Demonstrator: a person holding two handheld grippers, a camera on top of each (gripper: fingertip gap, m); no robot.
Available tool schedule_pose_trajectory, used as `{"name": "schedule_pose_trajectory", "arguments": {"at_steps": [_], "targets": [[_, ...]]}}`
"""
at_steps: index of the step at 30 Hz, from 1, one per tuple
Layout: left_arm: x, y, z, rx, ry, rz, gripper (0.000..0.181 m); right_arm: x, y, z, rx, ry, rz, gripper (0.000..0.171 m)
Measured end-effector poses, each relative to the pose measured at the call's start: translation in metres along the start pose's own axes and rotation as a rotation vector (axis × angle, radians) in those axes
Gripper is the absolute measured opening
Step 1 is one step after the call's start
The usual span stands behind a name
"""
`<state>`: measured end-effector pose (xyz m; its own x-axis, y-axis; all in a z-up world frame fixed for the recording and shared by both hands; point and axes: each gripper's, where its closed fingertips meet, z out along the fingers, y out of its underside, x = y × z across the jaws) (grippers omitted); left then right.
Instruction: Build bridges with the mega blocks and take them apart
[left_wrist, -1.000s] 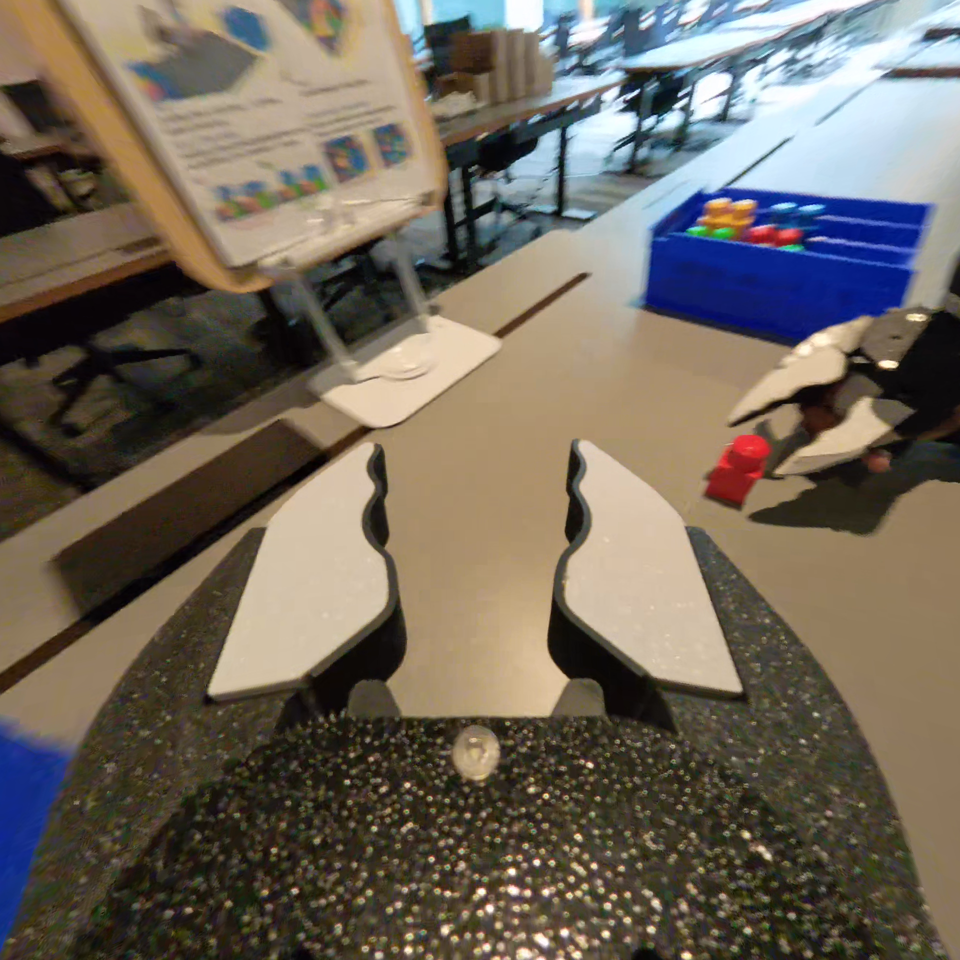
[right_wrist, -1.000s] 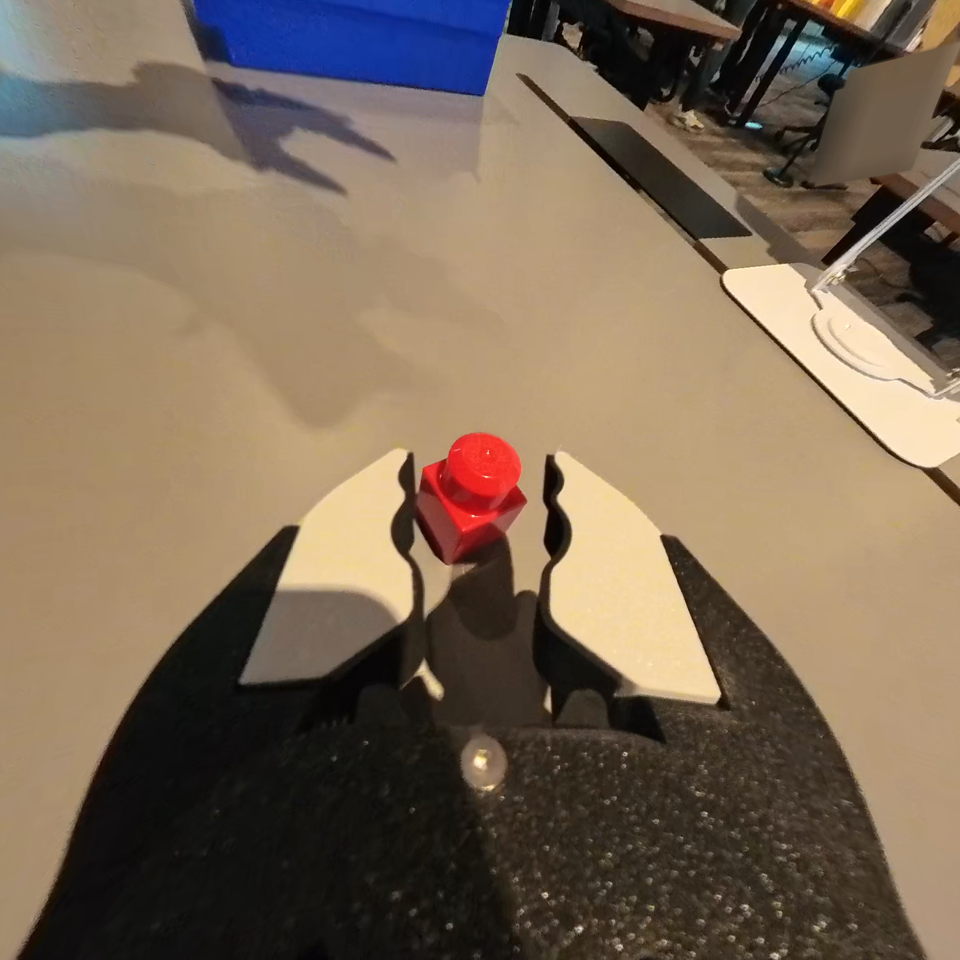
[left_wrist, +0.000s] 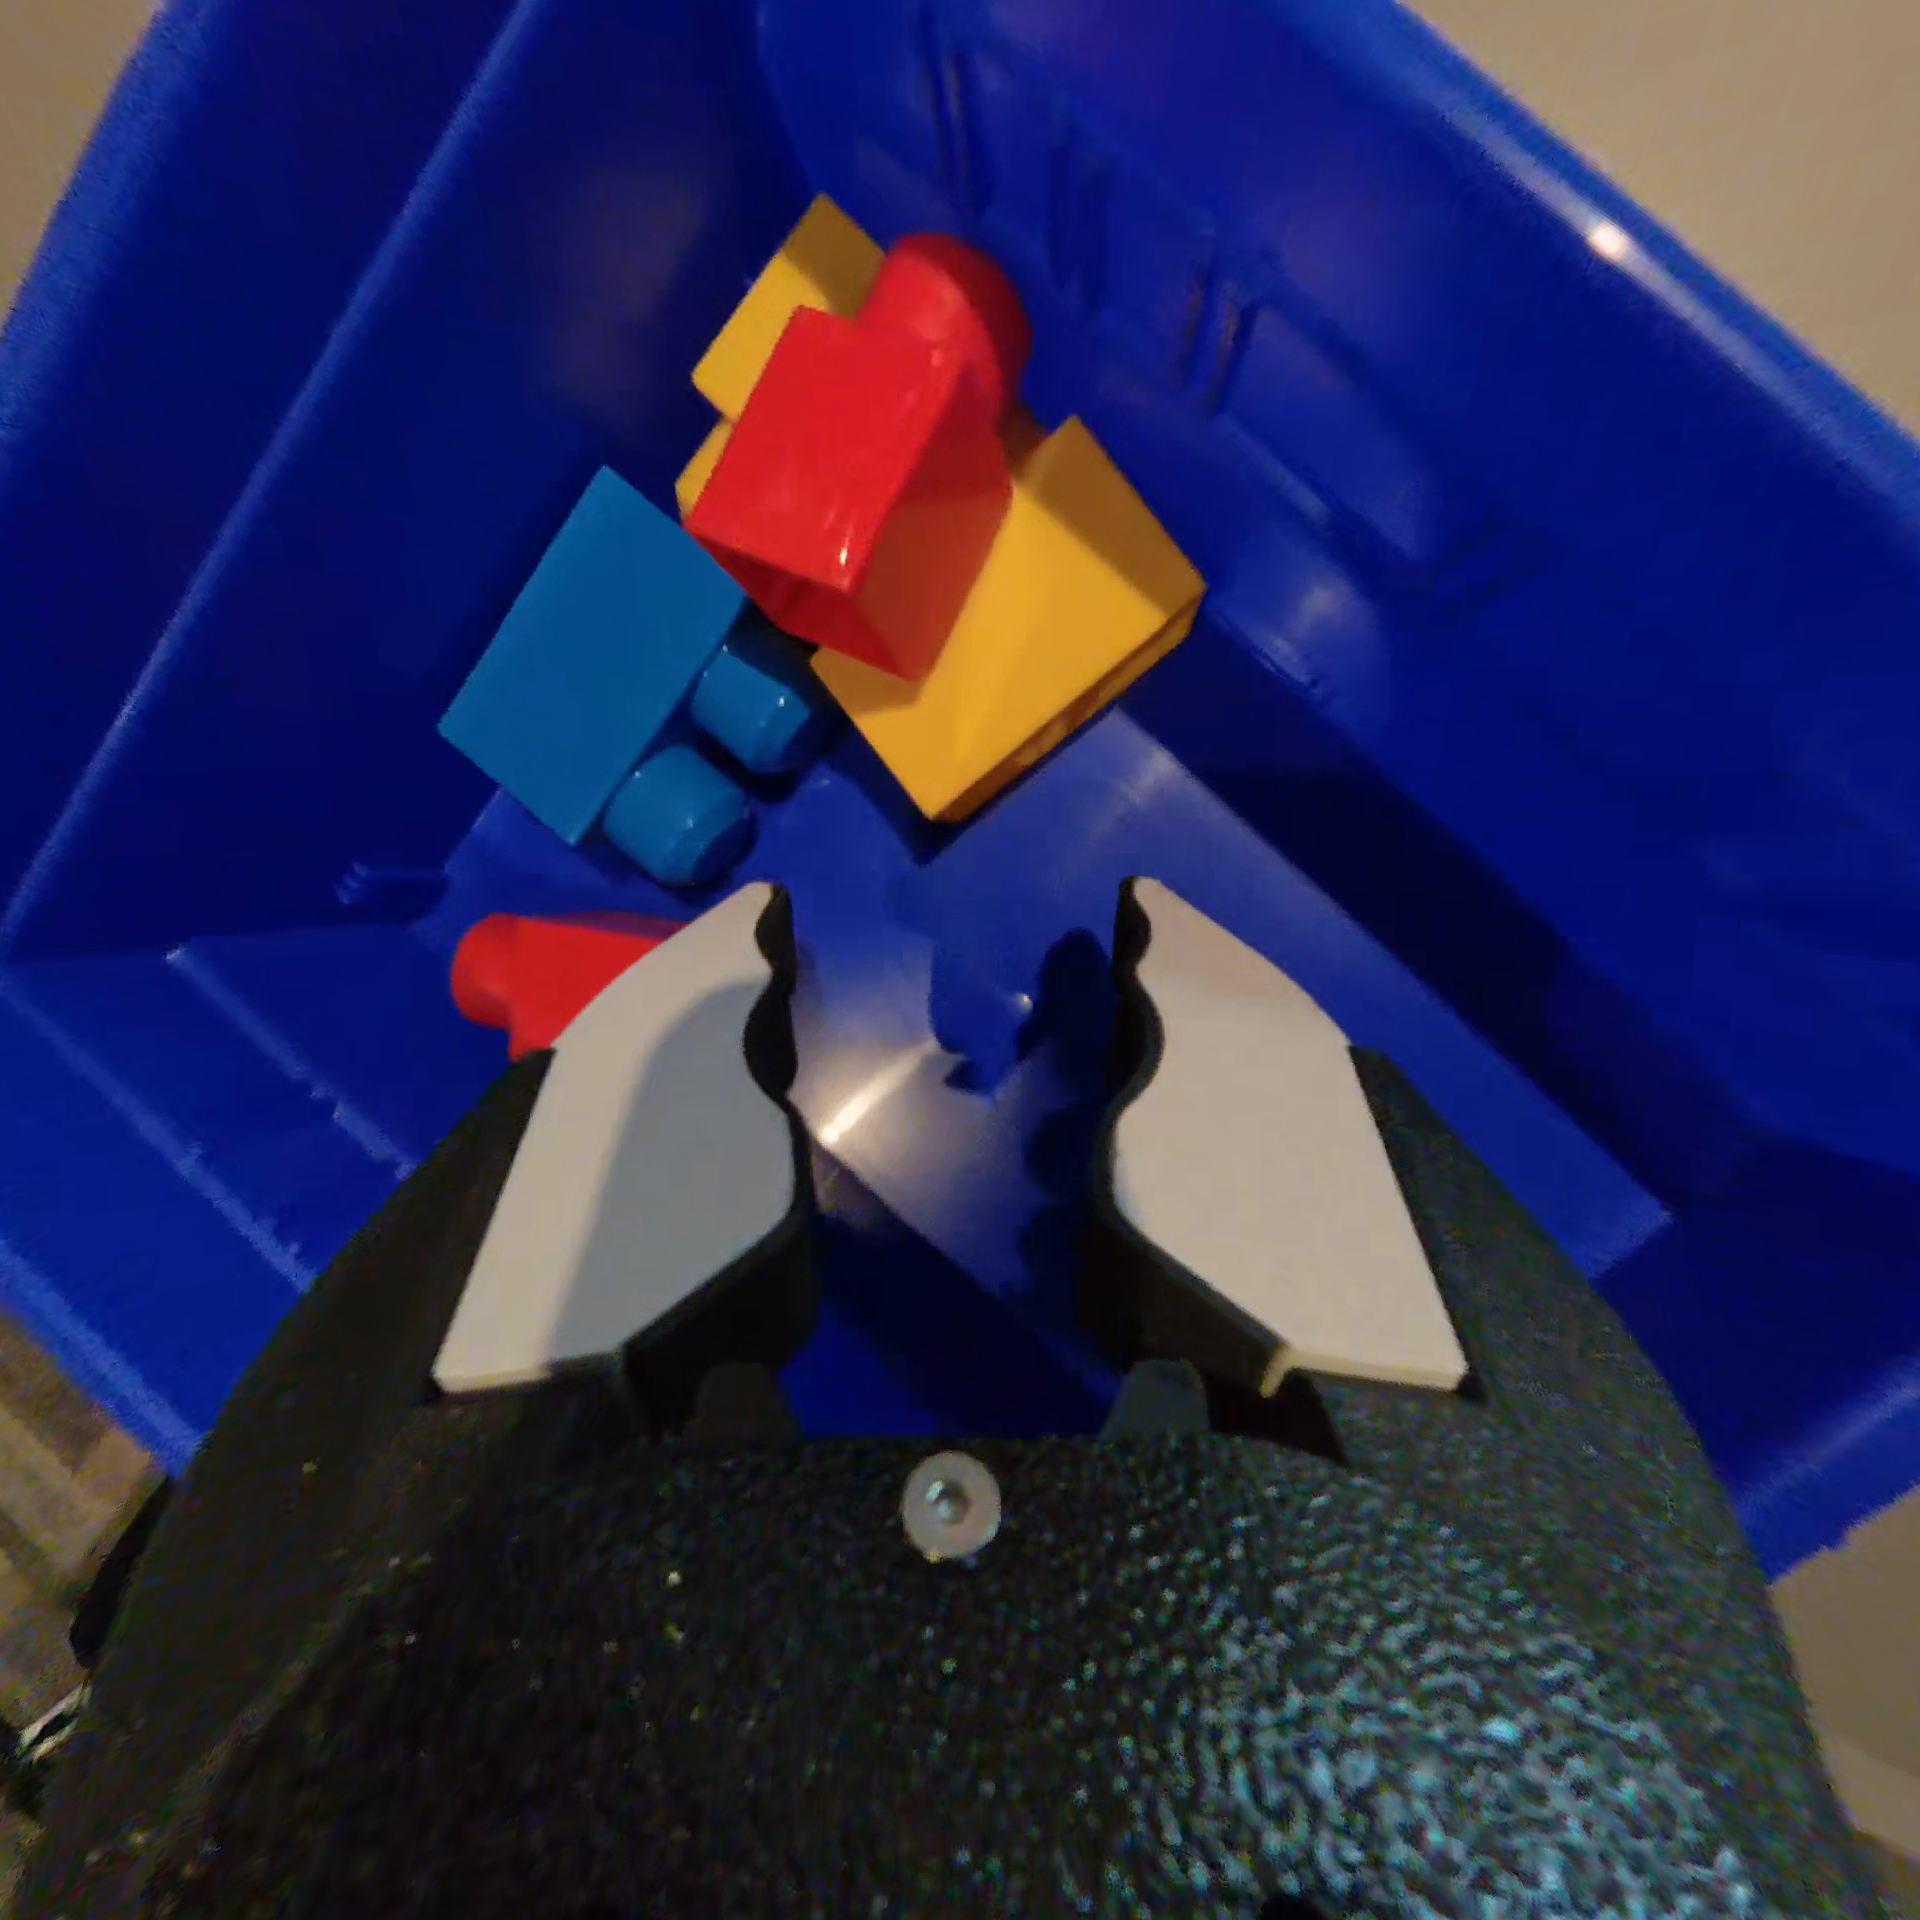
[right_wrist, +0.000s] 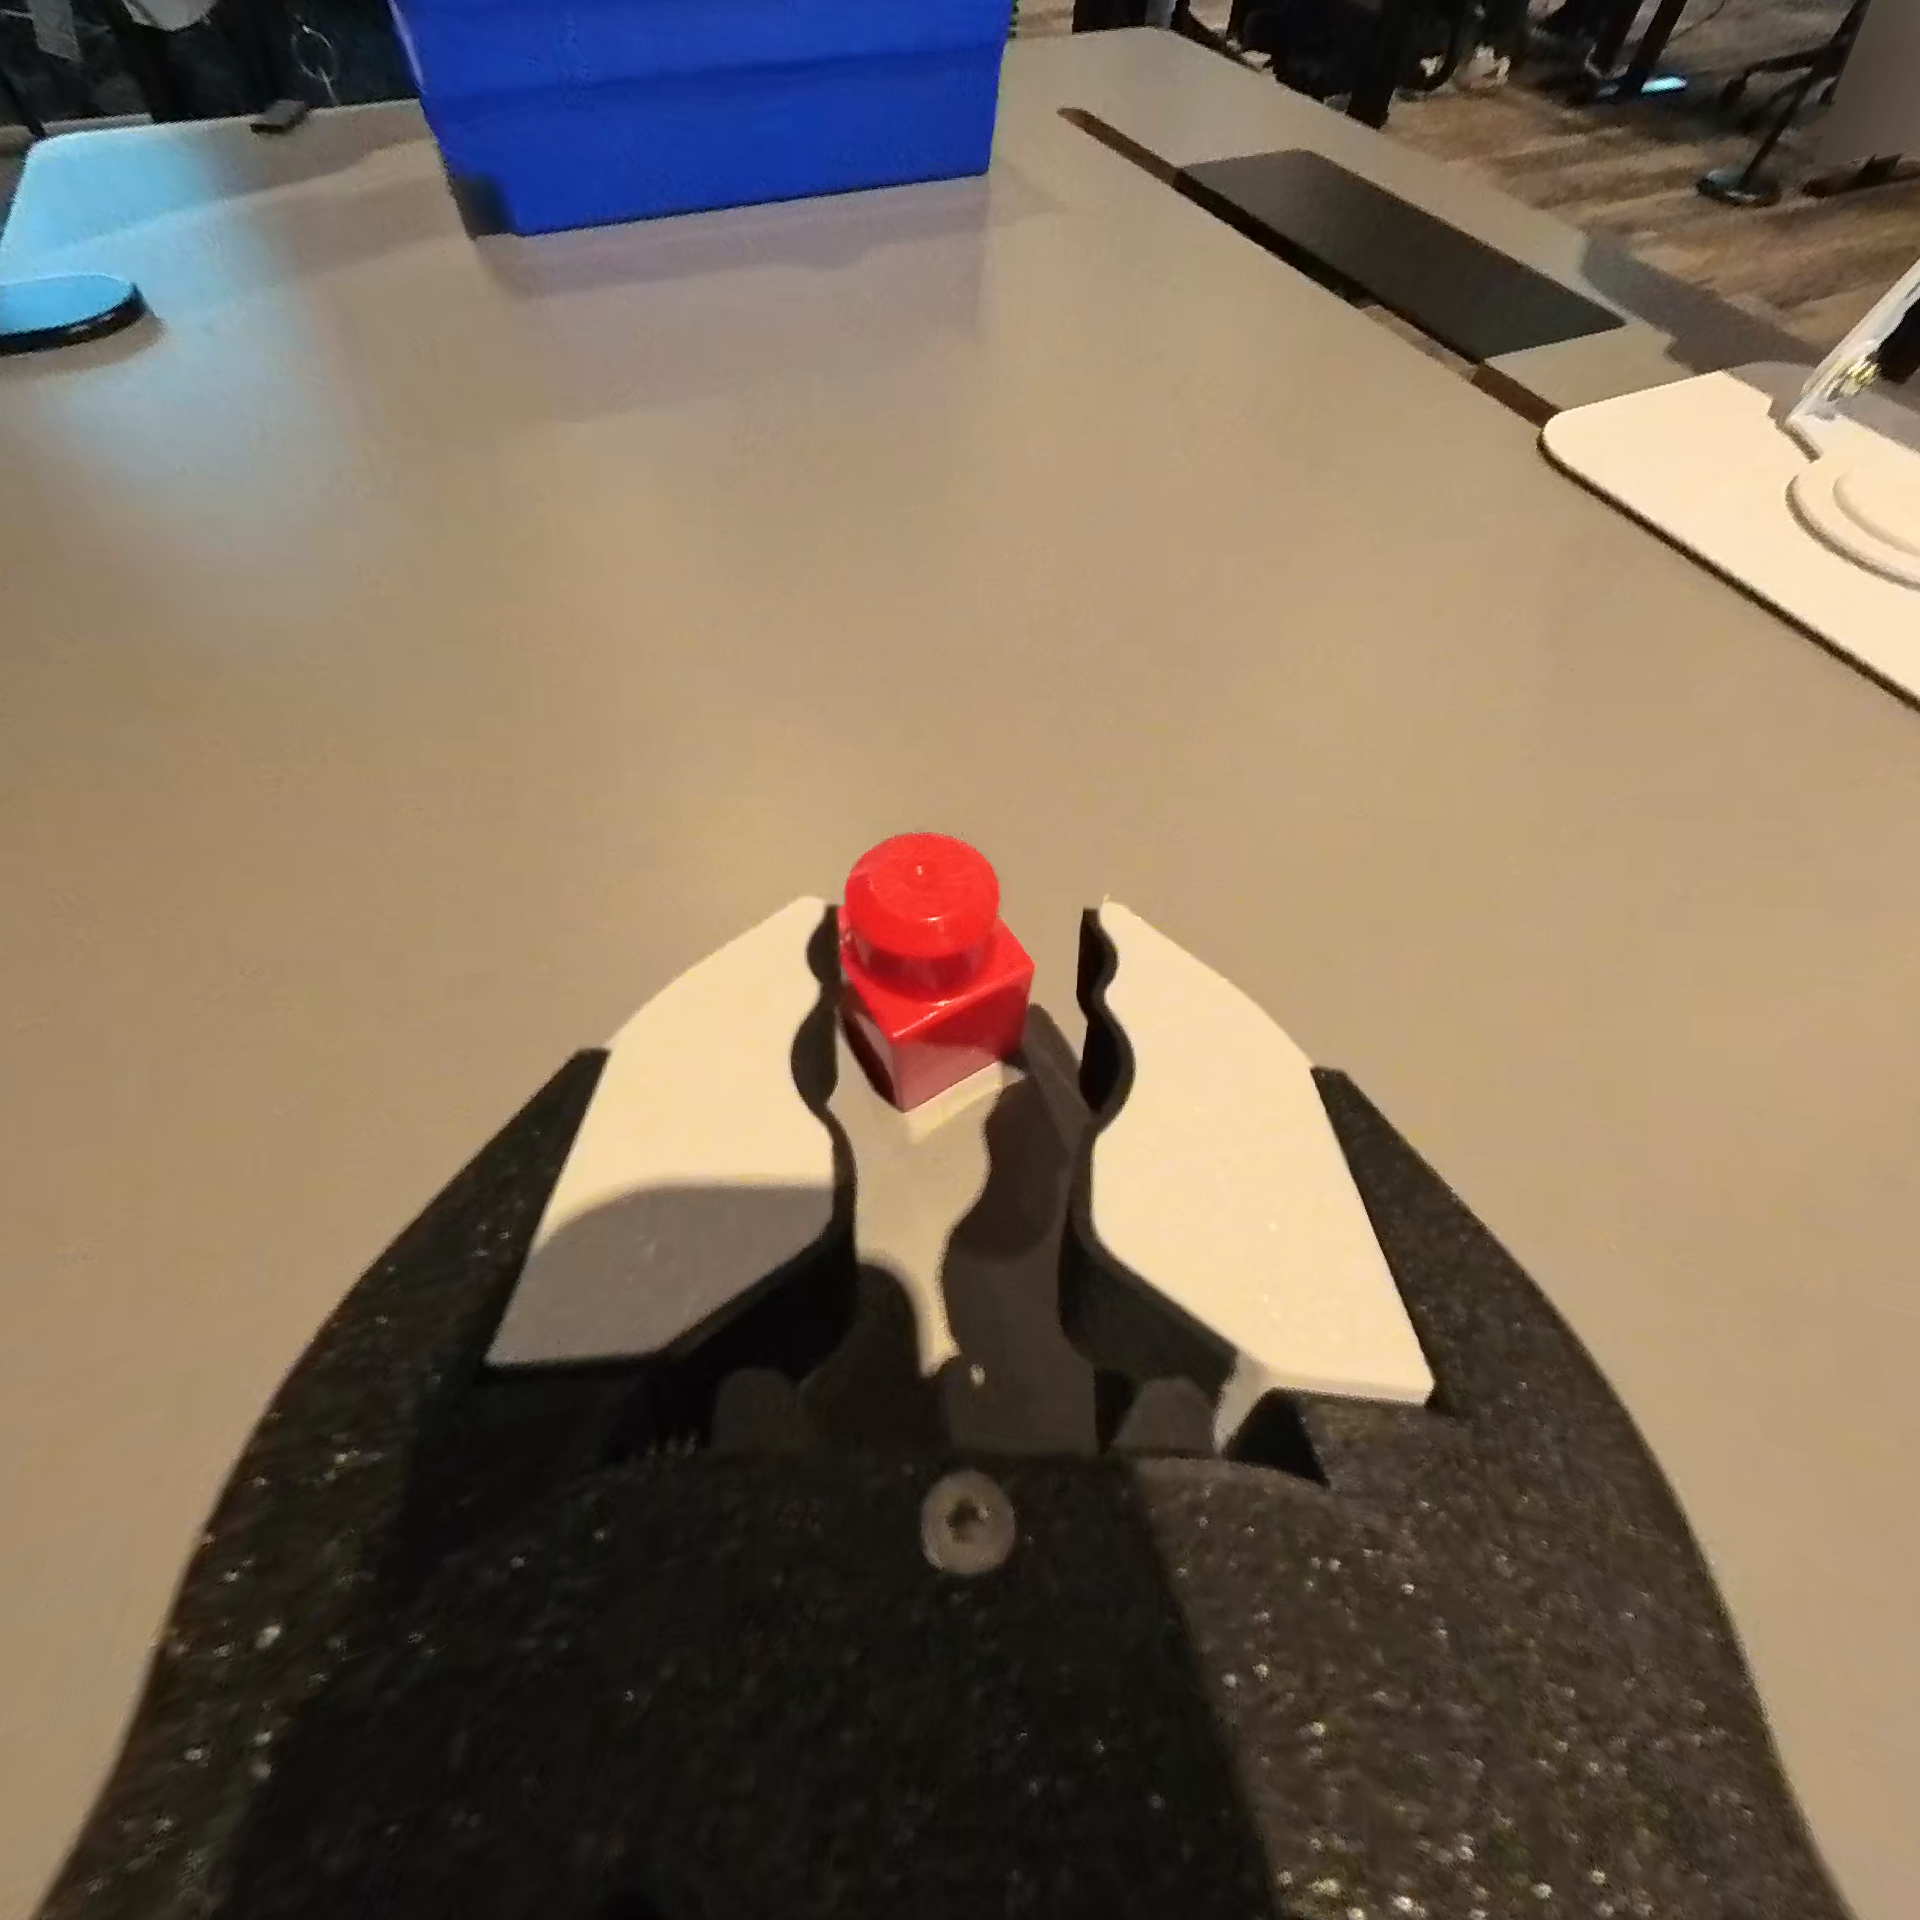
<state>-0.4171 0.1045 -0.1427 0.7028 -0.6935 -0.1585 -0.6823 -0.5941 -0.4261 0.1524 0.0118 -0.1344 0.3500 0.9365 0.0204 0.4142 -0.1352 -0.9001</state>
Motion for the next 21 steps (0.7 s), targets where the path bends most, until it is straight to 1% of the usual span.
{"name": "schedule_pose_trajectory", "arguments": {"at_steps": [3, 8, 14, 16, 17, 21], "targets": [[-0.001, -0.006, 0.012, 0.037, 0.009, 0.004, 0.053, 0.002, 0.001, 0.001, -0.006, 0.004, 0.011, 0.043], [-0.006, -0.005, 0.029, 0.020, -0.018, 0.016, 0.048, 0.004, 0.001, 0.001, -0.007, 0.000, 0.033, 0.041], [-0.010, -0.005, 0.040, 0.000, -0.021, 0.020, 0.045, 0.004, 0.000, 0.000, 0.006, -0.010, 0.046, 0.040], [-0.008, -0.008, 0.043, 0.014, -0.011, 0.022, 0.038, 0.004, 0.000, 0.000, 0.006, -0.012, 0.049, 0.040], [-0.007, -0.009, 0.044, 0.019, -0.005, 0.023, 0.031, 0.004, 0.000, 0.000, 0.005, -0.014, 0.050, 0.040], [-0.012, -0.008, 0.041, 0.018, -0.044, 0.024, 0.018, 0.004, 0.000, 0.000, 0.005, -0.017, 0.051, 0.040]]}}
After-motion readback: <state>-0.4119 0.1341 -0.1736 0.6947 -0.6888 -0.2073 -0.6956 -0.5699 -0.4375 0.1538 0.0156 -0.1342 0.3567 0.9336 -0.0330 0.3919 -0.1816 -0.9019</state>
